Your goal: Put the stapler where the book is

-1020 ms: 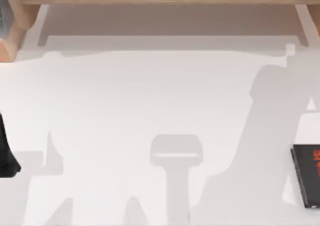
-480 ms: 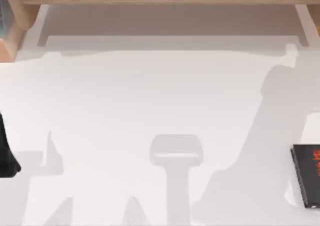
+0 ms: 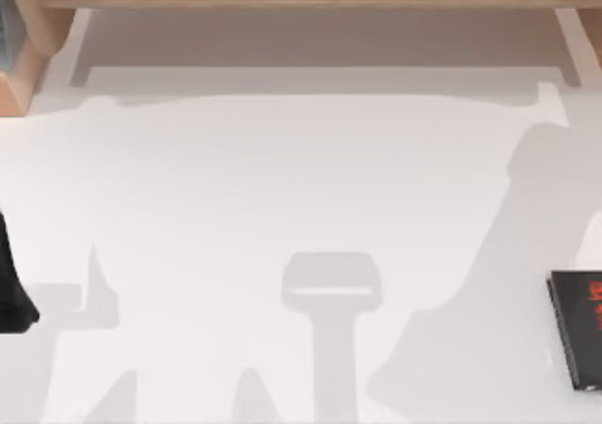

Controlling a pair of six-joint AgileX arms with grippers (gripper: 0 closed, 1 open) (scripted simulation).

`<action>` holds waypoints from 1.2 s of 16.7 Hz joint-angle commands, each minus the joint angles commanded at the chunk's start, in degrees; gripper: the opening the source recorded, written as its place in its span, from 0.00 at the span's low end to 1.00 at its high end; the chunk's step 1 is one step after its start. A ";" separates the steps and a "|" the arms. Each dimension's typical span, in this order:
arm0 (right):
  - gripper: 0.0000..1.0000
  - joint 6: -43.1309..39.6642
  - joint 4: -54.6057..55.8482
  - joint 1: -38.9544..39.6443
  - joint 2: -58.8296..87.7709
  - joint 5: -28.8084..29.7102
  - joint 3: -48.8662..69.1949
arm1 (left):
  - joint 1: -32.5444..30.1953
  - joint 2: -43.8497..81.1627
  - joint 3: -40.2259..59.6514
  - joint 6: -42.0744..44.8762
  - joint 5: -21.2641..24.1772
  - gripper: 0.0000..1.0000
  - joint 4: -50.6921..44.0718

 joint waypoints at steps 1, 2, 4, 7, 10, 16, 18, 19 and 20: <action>1.00 0.00 0.06 0.02 0.08 -0.01 -0.06 | 0.00 0.00 0.00 0.00 0.00 1.00 0.00; 1.00 0.00 0.06 0.02 0.08 -0.01 -0.06 | 0.00 0.00 0.00 0.00 0.00 1.00 0.00; 1.00 0.00 0.06 0.02 0.08 -0.01 -0.06 | 0.00 0.00 0.00 0.00 0.00 1.00 0.00; 0.77 0.00 0.06 0.02 0.08 -0.01 -0.06 | 0.00 0.00 0.00 0.00 0.00 1.00 0.00; 0.55 0.00 0.06 0.02 0.08 -0.01 -0.06 | 0.00 0.00 0.00 0.00 0.00 1.00 0.00; 0.10 0.00 0.06 0.02 0.08 -0.01 -0.06 | 0.00 0.00 0.00 0.00 0.00 1.00 0.00; 0.00 0.00 0.06 0.02 0.08 -0.01 -0.06 | 0.00 0.00 0.00 0.00 0.00 1.00 0.00; 0.00 0.00 0.06 0.02 0.08 -0.01 -0.06 | 0.00 0.00 0.00 0.00 0.00 1.00 0.00; 0.00 0.00 0.06 0.02 0.08 -0.01 -0.06 | 0.00 0.00 0.00 0.00 0.00 1.00 0.00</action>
